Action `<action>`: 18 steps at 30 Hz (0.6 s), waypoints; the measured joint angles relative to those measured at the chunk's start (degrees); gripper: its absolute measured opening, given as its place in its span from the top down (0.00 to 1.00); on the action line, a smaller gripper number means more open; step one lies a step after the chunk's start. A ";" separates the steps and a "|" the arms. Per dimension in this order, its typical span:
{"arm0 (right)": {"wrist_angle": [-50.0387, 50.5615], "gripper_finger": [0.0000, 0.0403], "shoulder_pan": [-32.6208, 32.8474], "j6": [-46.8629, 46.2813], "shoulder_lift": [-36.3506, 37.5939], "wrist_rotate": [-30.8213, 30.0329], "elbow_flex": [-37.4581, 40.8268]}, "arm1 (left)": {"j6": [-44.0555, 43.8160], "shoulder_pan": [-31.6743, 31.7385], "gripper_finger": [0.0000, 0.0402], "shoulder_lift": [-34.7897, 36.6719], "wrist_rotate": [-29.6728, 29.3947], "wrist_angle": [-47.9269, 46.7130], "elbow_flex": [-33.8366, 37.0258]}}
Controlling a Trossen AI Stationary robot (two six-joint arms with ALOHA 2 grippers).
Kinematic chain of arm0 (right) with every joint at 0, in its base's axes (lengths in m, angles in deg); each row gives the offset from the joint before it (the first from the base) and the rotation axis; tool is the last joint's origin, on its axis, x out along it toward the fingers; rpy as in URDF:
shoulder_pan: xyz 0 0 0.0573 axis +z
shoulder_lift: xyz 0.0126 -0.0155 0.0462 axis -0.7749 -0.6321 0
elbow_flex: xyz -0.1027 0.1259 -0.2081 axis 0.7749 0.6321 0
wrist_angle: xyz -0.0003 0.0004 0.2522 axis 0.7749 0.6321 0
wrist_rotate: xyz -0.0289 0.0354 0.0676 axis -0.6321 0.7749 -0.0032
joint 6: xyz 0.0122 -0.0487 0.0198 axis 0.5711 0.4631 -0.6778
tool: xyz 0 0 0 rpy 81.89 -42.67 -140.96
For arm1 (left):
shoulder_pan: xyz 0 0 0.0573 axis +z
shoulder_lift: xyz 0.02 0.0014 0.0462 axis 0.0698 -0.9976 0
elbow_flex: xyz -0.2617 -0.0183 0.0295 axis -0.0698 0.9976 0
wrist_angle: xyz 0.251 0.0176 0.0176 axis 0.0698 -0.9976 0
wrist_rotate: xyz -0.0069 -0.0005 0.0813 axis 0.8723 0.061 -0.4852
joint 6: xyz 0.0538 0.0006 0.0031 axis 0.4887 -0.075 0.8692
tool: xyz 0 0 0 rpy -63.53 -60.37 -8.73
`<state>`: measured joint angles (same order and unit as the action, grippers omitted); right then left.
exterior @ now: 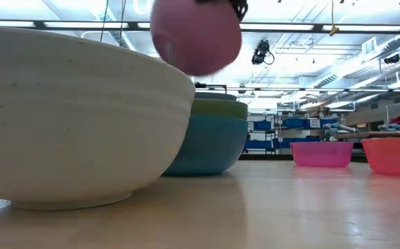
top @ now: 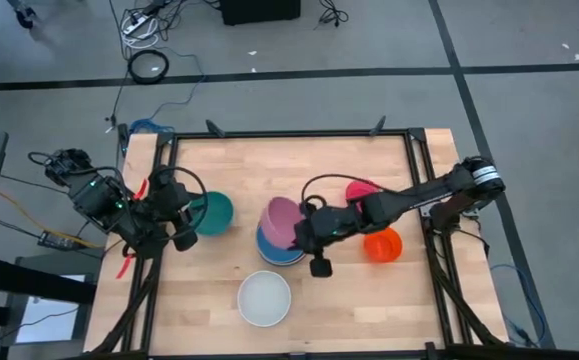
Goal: Nest bowls inside each other
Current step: Stack the pink bowl on top of the blue bowl
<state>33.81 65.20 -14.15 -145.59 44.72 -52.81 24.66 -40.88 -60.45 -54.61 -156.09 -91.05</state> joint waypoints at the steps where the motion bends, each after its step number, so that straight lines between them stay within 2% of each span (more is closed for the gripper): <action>1: 0.34 1.00 0.04 -0.56 -0.69 0.02 0.00 | -0.81 0.01 0.71 -0.04 0.08 -0.33 0.00; 5: 0.50 0.99 0.05 -1.32 -3.14 -0.13 0.00 | -5.40 0.02 0.71 -0.95 1.62 -4.96 0.00; 9: 1.16 0.99 0.07 -1.98 -4.54 -0.13 0.00 | -6.21 0.02 0.71 -1.45 3.61 -3.99 3.17; 13: 1.01 0.94 0.27 -2.42 -4.76 0.85 0.00 | -9.15 0.02 0.71 -1.35 7.00 -3.87 9.85; 18: 2.19 0.83 0.84 -5.87 -4.76 1.09 0.00 | -10.34 0.02 0.71 -1.36 12.18 2.06 20.04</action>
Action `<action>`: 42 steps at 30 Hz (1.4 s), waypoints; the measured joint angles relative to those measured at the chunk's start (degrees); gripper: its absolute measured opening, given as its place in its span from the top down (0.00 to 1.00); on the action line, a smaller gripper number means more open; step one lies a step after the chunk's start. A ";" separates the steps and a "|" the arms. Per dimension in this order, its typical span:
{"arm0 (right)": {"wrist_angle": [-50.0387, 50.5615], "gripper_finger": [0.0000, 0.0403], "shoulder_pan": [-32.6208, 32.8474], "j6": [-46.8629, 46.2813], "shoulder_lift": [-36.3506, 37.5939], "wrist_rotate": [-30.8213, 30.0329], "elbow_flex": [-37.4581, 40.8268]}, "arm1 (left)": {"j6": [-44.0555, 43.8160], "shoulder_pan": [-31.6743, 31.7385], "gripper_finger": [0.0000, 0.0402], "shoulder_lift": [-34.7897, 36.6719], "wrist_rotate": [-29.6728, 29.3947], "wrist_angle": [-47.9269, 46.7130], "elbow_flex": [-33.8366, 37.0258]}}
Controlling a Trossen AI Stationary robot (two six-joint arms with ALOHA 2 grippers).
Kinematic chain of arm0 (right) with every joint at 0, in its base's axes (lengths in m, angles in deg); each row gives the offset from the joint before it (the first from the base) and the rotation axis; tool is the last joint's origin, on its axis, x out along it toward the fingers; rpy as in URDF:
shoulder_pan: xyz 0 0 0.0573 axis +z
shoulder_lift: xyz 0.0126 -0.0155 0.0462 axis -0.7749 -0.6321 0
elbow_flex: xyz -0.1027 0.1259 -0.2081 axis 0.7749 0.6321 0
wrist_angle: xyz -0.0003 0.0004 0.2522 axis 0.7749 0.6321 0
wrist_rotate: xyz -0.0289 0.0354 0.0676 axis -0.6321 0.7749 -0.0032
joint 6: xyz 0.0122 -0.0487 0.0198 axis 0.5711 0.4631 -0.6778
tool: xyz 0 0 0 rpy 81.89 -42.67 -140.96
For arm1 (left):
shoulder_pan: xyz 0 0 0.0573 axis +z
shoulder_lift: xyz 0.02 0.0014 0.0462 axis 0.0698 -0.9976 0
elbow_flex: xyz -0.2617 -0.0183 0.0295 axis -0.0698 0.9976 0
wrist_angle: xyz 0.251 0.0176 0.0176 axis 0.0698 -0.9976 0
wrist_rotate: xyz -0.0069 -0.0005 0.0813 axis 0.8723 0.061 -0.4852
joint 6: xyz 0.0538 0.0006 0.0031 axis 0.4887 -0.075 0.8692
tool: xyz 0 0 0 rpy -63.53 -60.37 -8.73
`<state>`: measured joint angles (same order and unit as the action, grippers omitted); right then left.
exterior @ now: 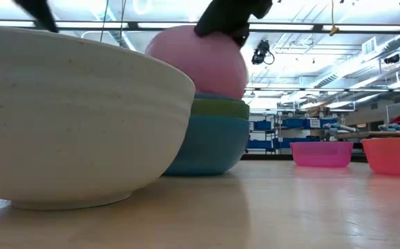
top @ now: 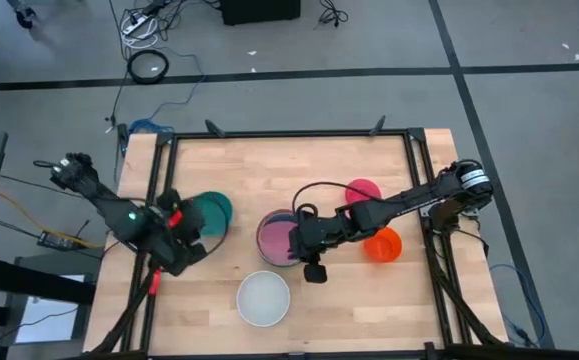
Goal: Nest bowls inside each other
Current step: Stack the pink bowl on top of the blue bowl
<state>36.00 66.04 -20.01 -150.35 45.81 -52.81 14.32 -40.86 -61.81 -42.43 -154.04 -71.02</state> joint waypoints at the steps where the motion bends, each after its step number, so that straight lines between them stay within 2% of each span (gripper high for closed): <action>1: 0.39 0.80 0.08 -0.81 0.00 0.06 0.00 | 0.31 0.00 0.71 -0.04 0.82 1.62 2.09; 5: 2.84 0.71 0.85 -4.27 0.00 0.20 0.00 | 4.65 0.06 0.71 -0.07 0.96 9.73 10.35; 9: 2.98 0.66 2.26 -5.52 0.07 0.14 0.00 | 5.87 0.90 0.71 -0.07 -0.14 10.89 16.50; 12: 2.83 0.65 3.11 -5.17 0.09 -2.40 0.00 | 4.81 1.74 0.71 -0.07 -0.14 10.96 19.13; 20: 2.08 0.67 3.08 -5.28 0.57 -3.47 0.00 | 4.58 2.32 0.71 -0.02 0.32 13.28 19.66; 28: -0.98 0.69 4.28 -5.09 1.21 -8.78 -0.02 | 4.36 2.32 0.71 0.02 0.78 13.29 19.66; 42: 4.92 0.77 4.95 -8.86 -2.04 -11.35 -0.01 | 4.13 2.38 0.71 0.02 0.28 14.27 19.61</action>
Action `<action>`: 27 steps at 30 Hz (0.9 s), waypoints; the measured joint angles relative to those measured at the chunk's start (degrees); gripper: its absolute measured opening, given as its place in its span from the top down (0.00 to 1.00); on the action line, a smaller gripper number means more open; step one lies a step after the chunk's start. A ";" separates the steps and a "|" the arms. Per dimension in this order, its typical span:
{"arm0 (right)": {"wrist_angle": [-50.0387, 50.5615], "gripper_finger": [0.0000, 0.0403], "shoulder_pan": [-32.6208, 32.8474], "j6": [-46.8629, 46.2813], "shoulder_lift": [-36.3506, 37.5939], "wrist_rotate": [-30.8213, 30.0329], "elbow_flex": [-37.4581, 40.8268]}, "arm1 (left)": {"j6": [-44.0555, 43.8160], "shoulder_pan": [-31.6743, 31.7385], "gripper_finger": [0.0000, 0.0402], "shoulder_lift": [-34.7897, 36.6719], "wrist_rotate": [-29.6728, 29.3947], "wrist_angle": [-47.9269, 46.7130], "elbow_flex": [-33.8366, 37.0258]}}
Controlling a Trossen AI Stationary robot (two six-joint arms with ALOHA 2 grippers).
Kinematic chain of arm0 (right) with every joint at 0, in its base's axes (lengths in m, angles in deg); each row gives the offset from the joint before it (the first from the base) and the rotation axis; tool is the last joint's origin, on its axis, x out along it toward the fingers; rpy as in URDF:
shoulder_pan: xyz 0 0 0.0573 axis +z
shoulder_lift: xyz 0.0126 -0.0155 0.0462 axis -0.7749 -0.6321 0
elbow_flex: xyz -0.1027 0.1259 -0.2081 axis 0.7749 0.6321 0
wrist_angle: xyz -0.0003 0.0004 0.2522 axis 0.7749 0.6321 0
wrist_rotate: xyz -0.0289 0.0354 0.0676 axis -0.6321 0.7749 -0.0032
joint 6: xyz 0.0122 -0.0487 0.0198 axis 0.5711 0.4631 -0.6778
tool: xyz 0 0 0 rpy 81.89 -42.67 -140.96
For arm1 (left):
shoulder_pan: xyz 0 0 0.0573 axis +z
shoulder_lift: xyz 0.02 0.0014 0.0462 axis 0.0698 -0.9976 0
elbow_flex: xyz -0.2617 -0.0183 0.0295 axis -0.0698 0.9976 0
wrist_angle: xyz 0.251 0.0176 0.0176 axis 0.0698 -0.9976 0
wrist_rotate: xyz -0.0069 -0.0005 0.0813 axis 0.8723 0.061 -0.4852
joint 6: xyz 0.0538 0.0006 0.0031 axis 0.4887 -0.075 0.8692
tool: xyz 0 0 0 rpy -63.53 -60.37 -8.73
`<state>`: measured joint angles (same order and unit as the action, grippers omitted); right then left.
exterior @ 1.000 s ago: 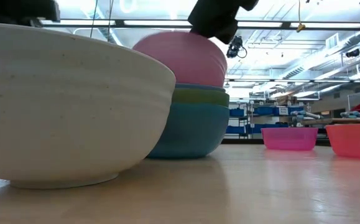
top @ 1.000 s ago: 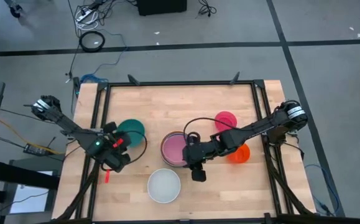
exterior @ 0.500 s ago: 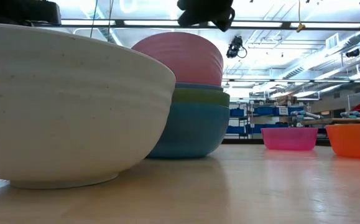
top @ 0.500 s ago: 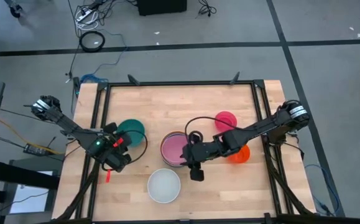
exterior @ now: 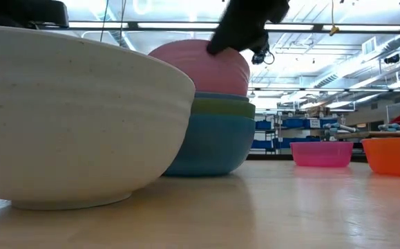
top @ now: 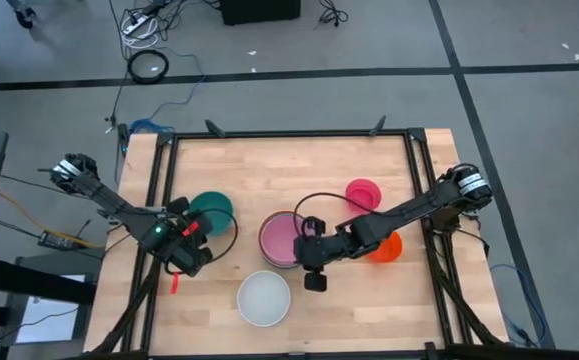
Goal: Nest bowls inside each other
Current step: Stack the pink bowl on top of the blue bowl, then stack the dark green bowl on top of the pink bowl
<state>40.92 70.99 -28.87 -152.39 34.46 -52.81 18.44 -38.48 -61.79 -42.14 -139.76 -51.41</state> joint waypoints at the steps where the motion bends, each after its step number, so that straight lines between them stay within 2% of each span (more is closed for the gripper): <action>1: 0.36 0.77 0.06 -0.09 -0.13 -0.03 0.03 | -0.01 0.00 0.71 0.02 -0.06 0.33 0.00; 12: -0.02 0.81 0.19 -0.25 -0.86 -1.01 0.03 | 0.15 -0.01 0.71 -0.01 -0.35 2.14 -0.02; 18: -1.58 0.80 2.07 -1.30 -0.43 0.58 0.03 | 0.02 0.00 0.71 0.00 0.12 1.97 -0.02; 27: -2.27 0.79 6.26 -4.42 2.14 -0.01 0.01 | 1.76 0.19 0.71 -0.02 0.12 -4.41 0.02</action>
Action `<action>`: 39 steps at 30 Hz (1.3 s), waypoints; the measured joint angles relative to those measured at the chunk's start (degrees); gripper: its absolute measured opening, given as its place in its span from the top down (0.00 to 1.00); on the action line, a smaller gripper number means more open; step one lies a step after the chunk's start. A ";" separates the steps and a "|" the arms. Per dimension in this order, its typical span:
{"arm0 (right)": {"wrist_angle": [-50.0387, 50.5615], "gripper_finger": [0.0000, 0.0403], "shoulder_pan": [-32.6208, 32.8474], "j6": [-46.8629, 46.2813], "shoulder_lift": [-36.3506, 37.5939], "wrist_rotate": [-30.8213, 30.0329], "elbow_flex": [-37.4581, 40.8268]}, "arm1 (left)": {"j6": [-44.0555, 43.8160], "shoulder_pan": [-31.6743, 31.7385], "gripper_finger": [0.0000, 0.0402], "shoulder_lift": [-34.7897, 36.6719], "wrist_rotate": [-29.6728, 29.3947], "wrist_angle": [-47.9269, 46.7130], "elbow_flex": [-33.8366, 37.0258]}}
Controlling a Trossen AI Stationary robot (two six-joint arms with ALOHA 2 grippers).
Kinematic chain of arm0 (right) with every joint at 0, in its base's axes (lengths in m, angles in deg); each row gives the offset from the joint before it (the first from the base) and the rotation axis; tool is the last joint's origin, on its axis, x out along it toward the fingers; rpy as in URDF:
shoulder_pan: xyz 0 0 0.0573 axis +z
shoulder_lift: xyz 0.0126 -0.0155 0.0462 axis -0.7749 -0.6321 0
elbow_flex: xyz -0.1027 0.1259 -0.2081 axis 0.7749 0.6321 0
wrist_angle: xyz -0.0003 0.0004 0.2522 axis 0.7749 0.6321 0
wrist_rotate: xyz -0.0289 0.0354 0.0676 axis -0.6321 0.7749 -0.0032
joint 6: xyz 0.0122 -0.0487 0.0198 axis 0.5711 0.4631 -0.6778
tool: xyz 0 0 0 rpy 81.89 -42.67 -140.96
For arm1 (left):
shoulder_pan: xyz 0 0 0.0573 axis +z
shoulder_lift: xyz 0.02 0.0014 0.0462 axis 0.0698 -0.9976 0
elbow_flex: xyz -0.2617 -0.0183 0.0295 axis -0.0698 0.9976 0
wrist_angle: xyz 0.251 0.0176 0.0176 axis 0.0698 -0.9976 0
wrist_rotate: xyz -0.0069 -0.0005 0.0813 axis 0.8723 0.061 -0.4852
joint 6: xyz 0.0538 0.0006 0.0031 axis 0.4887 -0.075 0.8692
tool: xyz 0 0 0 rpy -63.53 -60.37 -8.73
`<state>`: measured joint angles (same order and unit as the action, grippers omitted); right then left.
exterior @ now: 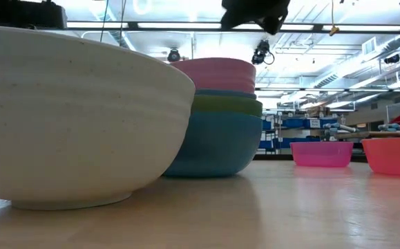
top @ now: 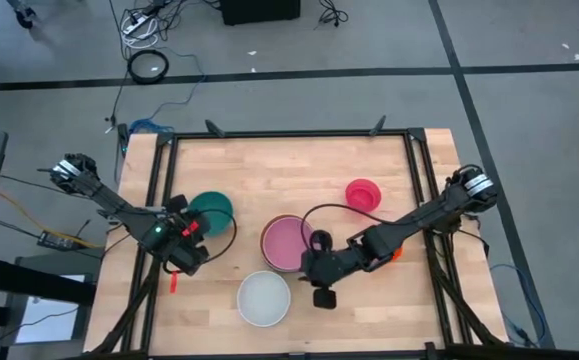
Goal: Nest bowls inside each other
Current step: Stack the dark green bowl on top of the pink bowl
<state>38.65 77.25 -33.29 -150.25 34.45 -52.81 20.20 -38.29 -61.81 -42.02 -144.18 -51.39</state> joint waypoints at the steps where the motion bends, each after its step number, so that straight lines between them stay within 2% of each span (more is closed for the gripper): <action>1: -0.46 0.79 0.11 -0.02 0.23 -0.07 0.00 | 0.93 0.14 0.71 0.01 0.05 0.02 0.22; 8: -0.48 0.79 1.40 0.80 3.07 -3.88 0.00 | 15.32 0.68 0.71 0.00 6.54 7.37 4.81; 17: -0.53 0.79 3.52 2.64 8.61 -11.74 0.00 | 19.88 3.66 0.71 0.00 4.55 9.93 8.36; 21: -0.53 0.80 4.14 2.68 9.47 -12.77 0.00 | 20.19 4.55 0.71 0.00 4.96 10.09 8.31; 30: -0.15 0.80 4.30 2.21 9.46 -13.25 0.00 | 23.00 5.58 0.71 0.00 10.51 11.77 8.27; 39: 1.18 0.80 4.30 2.01 9.43 -13.25 0.00 | 25.81 5.57 0.71 0.00 13.45 11.97 3.31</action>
<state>39.83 81.56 -31.28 -140.82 21.20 -52.81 46.01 -32.72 -61.81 -28.58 -132.21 -48.08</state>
